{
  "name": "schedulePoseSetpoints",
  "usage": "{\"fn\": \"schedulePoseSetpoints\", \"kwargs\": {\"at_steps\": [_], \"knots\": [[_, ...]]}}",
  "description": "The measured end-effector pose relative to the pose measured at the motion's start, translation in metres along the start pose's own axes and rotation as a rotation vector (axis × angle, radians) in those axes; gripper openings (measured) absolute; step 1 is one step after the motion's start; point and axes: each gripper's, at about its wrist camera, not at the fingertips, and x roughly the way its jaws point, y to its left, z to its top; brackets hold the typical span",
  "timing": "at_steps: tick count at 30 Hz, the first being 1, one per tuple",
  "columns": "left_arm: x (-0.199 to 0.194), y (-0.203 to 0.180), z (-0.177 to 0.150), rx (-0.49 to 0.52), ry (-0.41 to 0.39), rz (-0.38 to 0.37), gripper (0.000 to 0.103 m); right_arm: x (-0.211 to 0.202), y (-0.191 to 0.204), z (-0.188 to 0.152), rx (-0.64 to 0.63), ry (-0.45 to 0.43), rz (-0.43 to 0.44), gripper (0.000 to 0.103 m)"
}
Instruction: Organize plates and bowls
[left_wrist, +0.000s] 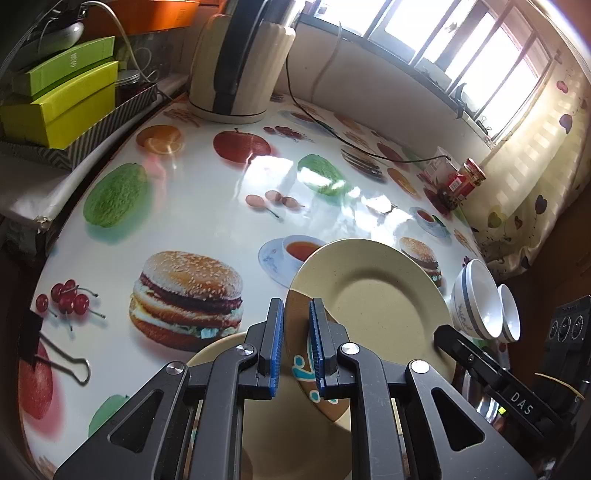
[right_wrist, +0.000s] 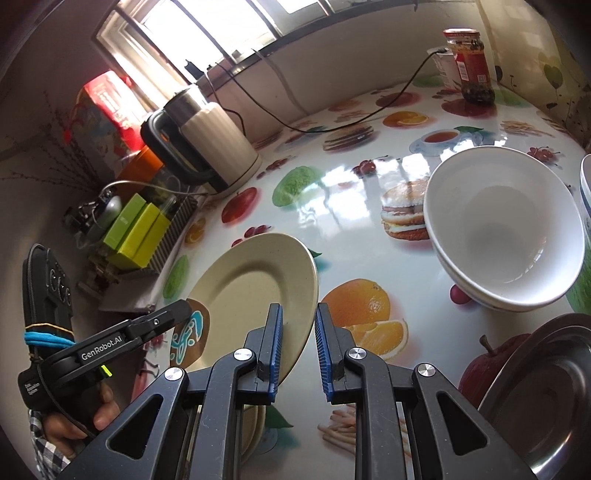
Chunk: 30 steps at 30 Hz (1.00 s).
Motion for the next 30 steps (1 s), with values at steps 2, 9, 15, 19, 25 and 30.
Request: {"fn": "schedulePoseSetpoints", "kwargs": {"at_steps": [2, 9, 15, 19, 25, 30], "knots": [[-0.003, 0.002, -0.003, -0.006, -0.004, 0.004, 0.015, -0.001, 0.004, -0.003, -0.008, 0.003, 0.003, 0.018], [-0.013, 0.015, -0.016, -0.034, -0.015, 0.020, 0.015, -0.001, 0.016, -0.014, -0.041, 0.022, 0.011, 0.018], [-0.021, 0.027, -0.027, -0.057, -0.022, 0.032, 0.015, 0.001, 0.025, -0.023, -0.063, 0.041, 0.023, 0.018], [-0.025, 0.035, -0.034, -0.079, -0.021, 0.035, 0.015, 0.004, 0.030, -0.030, -0.077, 0.059, 0.032, 0.018], [-0.025, 0.046, -0.044, -0.101, -0.013, 0.053, 0.015, 0.009, 0.038, -0.040, -0.098, 0.084, 0.035, 0.018], [-0.027, 0.053, -0.050, -0.116, -0.011, 0.054, 0.015, 0.012, 0.043, -0.047, -0.111, 0.098, 0.039, 0.018]]}}
